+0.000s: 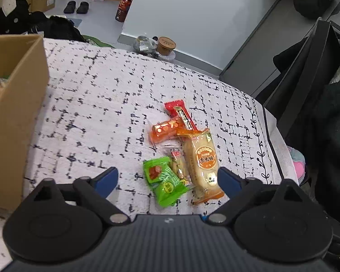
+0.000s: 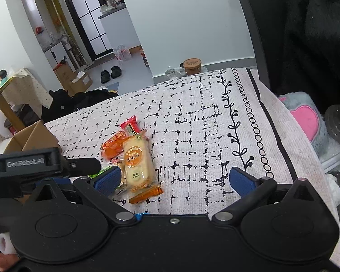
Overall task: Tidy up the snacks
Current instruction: 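Move both tools back over the remaining orange and green snacks, then grasp the green packet with the left tool while the right tool grasps the yellow-wrapped cake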
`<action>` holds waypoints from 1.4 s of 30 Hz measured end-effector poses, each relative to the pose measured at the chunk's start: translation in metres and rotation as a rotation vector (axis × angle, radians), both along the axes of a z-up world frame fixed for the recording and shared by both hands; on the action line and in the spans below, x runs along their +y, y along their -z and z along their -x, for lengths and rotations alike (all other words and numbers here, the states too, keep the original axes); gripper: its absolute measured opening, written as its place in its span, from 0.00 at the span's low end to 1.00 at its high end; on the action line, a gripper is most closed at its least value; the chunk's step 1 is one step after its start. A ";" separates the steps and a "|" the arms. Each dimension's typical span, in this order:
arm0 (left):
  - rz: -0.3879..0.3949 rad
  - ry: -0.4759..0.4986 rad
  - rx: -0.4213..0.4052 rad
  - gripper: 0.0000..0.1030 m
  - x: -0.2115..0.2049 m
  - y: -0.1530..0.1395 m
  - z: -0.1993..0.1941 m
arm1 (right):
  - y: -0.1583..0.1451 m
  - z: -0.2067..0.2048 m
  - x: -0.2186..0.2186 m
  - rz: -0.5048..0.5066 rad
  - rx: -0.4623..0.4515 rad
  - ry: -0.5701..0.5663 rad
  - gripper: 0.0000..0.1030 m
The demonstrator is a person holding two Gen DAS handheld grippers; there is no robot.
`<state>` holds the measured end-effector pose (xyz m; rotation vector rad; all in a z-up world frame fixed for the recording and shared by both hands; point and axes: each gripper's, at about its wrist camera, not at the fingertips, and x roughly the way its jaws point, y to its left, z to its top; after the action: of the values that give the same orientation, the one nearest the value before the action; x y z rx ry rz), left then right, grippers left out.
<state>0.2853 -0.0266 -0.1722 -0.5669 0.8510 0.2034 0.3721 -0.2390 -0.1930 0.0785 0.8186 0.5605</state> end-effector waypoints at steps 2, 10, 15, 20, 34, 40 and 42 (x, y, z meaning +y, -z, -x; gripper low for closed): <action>0.011 0.004 0.007 0.82 -0.001 0.005 -0.004 | 0.002 -0.001 0.002 0.003 0.006 -0.007 0.96; 0.037 -0.022 0.052 0.56 0.002 0.026 -0.014 | 0.007 -0.004 0.011 0.013 0.018 -0.024 0.92; 0.030 -0.031 0.042 0.36 0.008 0.029 -0.012 | 0.009 -0.007 0.020 0.002 0.032 -0.046 0.92; 0.019 -0.033 0.037 0.25 0.011 0.025 -0.009 | 0.009 -0.013 0.037 -0.015 0.028 -0.079 0.86; -0.030 -0.069 0.030 0.25 0.036 0.010 0.006 | 0.021 -0.016 0.069 0.056 -0.009 -0.093 0.59; -0.042 -0.073 0.033 0.25 0.039 0.007 0.011 | 0.028 -0.013 0.084 0.180 -0.058 -0.128 0.52; -0.047 -0.072 0.034 0.25 0.039 0.007 0.011 | 0.031 -0.009 0.087 0.227 -0.077 -0.143 0.43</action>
<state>0.2739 0.0128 -0.1789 -0.5515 0.8572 0.2994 0.3816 -0.1521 -0.2236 -0.2102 0.8119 0.5977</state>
